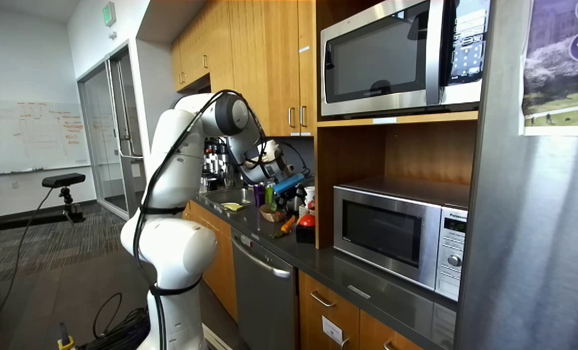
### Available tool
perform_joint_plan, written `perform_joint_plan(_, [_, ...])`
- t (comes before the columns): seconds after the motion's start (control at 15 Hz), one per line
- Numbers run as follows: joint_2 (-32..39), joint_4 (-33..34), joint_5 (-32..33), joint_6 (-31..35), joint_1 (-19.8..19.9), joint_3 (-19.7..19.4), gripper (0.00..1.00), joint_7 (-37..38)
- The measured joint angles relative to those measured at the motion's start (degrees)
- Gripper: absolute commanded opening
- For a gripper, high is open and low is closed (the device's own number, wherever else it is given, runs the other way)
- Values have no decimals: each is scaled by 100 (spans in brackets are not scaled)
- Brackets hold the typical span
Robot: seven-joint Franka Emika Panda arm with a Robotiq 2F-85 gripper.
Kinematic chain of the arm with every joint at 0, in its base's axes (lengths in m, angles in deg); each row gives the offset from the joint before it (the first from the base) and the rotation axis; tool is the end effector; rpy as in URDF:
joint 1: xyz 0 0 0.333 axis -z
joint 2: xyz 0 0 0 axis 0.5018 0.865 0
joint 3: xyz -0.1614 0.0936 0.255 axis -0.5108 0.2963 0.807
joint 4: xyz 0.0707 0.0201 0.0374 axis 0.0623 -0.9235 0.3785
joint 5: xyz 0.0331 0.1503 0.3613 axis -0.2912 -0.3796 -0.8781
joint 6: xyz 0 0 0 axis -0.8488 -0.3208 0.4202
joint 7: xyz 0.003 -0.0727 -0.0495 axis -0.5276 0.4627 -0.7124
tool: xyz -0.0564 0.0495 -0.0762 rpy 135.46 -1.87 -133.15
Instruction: Remove the carrot out if the bowl
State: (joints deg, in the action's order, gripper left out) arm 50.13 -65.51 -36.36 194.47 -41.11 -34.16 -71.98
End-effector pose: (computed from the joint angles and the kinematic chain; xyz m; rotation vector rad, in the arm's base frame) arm 0.5976 0.1777 0.3721 2.4730 1.2530 0.3532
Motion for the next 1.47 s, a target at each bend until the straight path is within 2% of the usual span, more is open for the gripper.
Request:
perform_joint_plan(0.2, [-261, -163, -381, -276, 41, 3, 100, 83])
perform_joint_plan(0.47, [-869, -640, -1274, -744, 119, 24, 100, 87])
perform_joint_plan(0.8, [-1689, -1311, -3475, -1802, 82, 246, 100, -643])
perform_joint_plan(0.93, [-1986, -1572, -4127, -2318, -43, 338, 100, -895])
perform_joint_plan(1.13, [-2522, -2097, -4176, -2771, -147, 379, 100, -903])
perform_joint_plan(1.33, [-3220, -2703, -3735, -2618, -25, 235, 100, -804])
perform_joint_plan(1.47, [-3706, -2996, -3627, -2497, 151, -20, 100, -697])
